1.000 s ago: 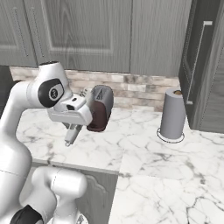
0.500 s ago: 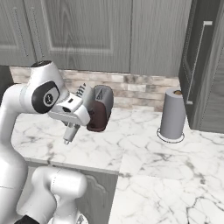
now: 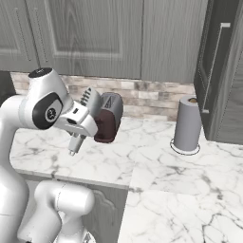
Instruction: Take the tongs from the drawer on the left and place them on the dining counter next to the tray containing the hot dog.
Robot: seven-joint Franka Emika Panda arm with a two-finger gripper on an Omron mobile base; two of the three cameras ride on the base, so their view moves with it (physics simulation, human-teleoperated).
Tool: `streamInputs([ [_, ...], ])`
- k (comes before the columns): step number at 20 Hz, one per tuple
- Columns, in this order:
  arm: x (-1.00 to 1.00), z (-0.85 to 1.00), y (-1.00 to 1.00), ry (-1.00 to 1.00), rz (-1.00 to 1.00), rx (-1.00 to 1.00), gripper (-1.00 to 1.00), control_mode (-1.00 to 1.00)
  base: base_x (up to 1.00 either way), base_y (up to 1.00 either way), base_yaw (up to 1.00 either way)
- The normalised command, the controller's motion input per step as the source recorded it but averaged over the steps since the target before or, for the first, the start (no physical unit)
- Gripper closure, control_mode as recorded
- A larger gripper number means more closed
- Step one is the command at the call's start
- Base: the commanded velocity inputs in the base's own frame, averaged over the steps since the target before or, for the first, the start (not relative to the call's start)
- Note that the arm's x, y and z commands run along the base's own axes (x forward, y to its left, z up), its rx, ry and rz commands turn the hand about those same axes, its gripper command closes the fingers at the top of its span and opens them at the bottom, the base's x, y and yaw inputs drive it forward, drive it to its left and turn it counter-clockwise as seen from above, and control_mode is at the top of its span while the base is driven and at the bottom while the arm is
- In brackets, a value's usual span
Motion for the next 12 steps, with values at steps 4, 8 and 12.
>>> streamInputs([
  [4,0.0,0.0,0.0,0.04,0.07,0.0,1.0,-1.0,0.0,0.0,0.0],
  [8,0.0,0.0,0.0,0.07,0.03,0.0,1.0,1.0,0.0,0.0,0.04],
  [12,0.0,0.0,0.0,0.0,0.0,0.0,1.0,1.0,-0.11,0.0,0.06],
])
